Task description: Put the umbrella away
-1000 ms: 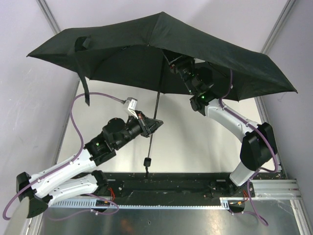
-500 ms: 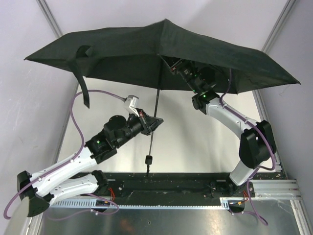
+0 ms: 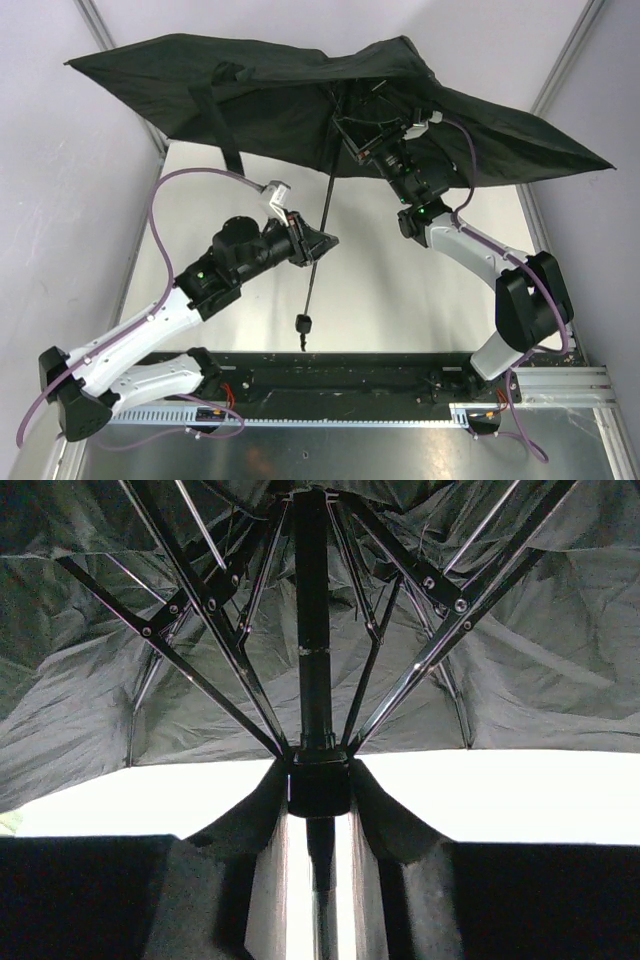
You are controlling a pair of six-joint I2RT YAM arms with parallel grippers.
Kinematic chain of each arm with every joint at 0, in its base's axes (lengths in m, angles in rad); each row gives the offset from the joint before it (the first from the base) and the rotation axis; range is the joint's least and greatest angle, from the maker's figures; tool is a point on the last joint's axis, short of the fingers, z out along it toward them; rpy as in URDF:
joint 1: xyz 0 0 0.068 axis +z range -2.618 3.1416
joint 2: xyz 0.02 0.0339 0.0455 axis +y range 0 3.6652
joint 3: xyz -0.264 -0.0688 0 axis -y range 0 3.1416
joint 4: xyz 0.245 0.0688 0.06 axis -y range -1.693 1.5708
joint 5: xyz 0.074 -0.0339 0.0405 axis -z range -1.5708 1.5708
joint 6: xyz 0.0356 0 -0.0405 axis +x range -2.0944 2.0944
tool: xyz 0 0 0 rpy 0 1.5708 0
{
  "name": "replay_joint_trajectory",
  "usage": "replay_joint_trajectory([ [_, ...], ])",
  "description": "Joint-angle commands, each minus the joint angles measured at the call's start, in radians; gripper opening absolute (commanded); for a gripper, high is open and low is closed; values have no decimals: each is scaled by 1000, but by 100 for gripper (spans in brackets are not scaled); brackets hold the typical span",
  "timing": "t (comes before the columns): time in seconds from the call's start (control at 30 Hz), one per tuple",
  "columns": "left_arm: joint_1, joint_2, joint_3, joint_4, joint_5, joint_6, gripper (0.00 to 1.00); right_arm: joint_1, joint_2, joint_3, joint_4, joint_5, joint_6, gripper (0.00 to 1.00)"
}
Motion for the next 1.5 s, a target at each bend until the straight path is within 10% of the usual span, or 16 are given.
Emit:
replay_joint_trajectory([
  [0.0, 23, -55, -92, 114, 36, -49, 35, -2, 19, 85, 144, -73, 86, 0],
  [0.37, 11, -234, -305, 117, 139, -96, 58, -28, 59, 152, 154, -86, 77, 0],
  [0.8, 6, -152, -289, 166, 192, -96, 54, -21, -15, 160, -77, -32, -43, 0],
  [1.17, -62, -22, -177, 177, 149, -43, 79, 290, -130, 480, -864, 690, -676, 0],
  [1.47, -90, 30, -150, 166, 77, -45, 63, 528, 91, 833, -952, 1175, -1247, 0],
])
